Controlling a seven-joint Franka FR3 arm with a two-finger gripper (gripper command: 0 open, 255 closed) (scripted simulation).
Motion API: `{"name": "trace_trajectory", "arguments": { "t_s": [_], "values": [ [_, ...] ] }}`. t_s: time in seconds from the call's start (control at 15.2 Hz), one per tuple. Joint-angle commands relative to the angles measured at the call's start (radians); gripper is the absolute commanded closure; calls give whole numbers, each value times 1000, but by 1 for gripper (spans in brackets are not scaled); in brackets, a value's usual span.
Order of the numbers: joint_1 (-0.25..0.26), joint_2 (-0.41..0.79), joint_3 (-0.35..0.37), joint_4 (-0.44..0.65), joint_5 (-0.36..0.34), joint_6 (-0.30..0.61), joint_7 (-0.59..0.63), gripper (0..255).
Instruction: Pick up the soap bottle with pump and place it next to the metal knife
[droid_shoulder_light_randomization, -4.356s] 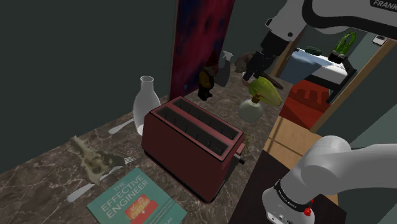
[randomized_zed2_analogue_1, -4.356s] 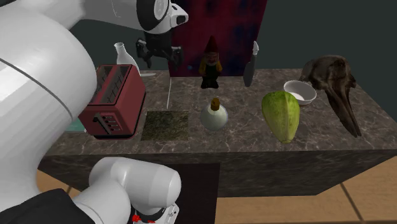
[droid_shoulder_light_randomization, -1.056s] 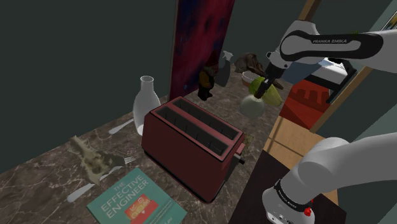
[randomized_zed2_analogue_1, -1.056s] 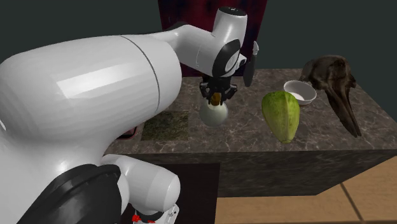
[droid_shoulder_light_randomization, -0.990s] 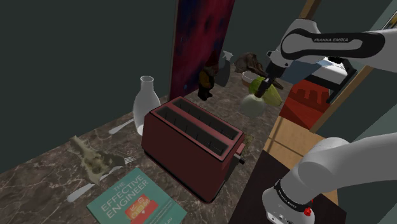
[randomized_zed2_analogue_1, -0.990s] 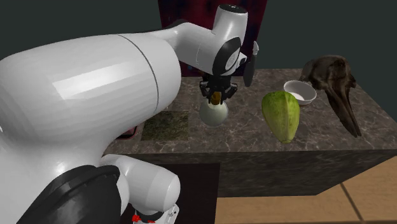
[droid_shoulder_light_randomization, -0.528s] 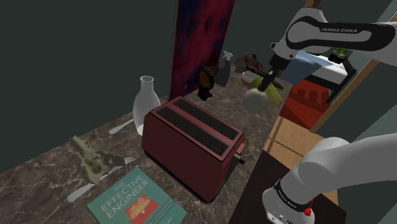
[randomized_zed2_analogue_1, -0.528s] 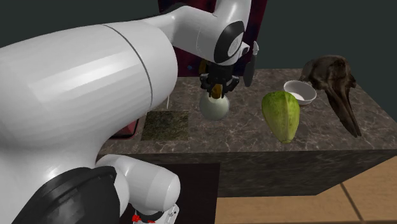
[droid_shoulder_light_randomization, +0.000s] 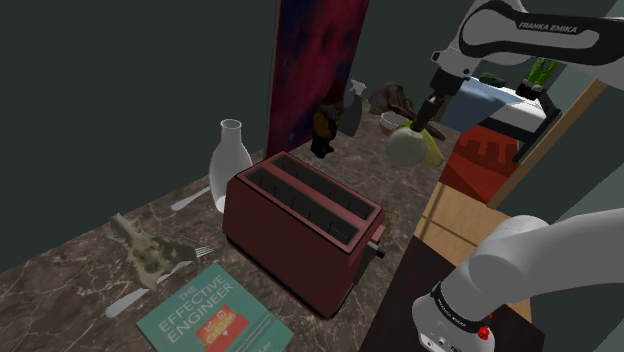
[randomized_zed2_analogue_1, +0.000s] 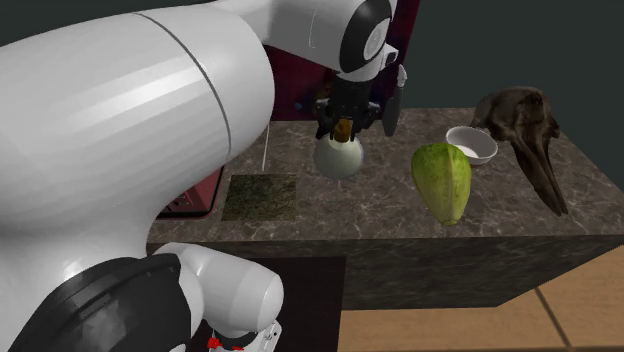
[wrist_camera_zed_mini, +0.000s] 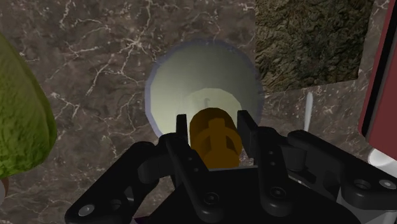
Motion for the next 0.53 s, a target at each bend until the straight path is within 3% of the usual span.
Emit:
{"name": "trace_trajectory", "arguments": {
  "t_s": [0.0, 0.46],
  "values": [
    [2, 1, 5, 30, 3, -30, 3, 255],
    [8, 19, 11, 139, 12, -120, 3, 255]
  ]
}}
